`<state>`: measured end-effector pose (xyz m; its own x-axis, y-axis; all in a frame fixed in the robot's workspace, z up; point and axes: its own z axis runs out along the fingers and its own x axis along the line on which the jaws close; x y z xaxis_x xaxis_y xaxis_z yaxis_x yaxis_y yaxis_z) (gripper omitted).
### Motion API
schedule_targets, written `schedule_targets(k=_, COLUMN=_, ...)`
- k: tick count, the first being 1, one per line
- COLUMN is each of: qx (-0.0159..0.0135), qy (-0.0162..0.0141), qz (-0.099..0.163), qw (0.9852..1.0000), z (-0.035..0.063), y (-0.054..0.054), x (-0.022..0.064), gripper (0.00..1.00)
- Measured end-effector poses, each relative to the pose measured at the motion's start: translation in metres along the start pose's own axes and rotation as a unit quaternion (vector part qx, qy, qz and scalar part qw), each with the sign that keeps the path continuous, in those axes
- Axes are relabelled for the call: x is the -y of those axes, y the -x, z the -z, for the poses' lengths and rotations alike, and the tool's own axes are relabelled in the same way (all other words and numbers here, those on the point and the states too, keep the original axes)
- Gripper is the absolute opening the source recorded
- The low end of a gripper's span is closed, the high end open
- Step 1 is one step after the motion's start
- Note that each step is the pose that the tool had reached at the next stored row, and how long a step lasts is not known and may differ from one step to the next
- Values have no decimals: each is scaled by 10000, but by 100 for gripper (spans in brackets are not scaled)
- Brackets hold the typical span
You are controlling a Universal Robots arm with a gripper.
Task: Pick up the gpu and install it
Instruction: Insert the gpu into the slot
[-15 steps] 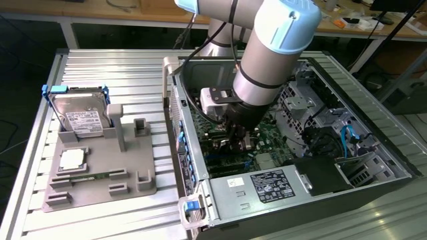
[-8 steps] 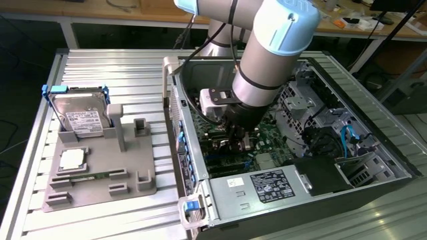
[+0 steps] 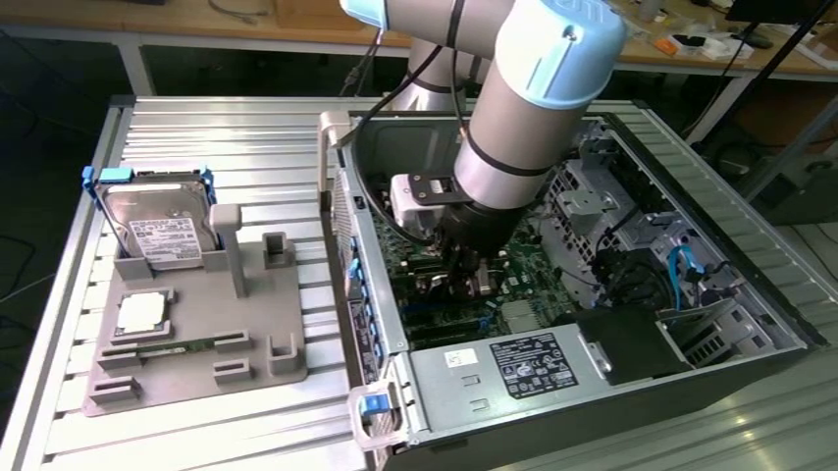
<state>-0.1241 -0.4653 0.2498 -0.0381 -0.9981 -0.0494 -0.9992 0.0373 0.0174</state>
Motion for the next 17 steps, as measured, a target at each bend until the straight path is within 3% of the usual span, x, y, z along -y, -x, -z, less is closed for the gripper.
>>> schedule_targets(k=13, qx=1, qy=0, qz=0, qw=10000, z=-6, y=-1, x=-5, gripper=27)
schedule_targets(k=17, qx=-5, qy=3, qz=0, qw=10000, z=-61, y=-4, x=-4, gripper=27)
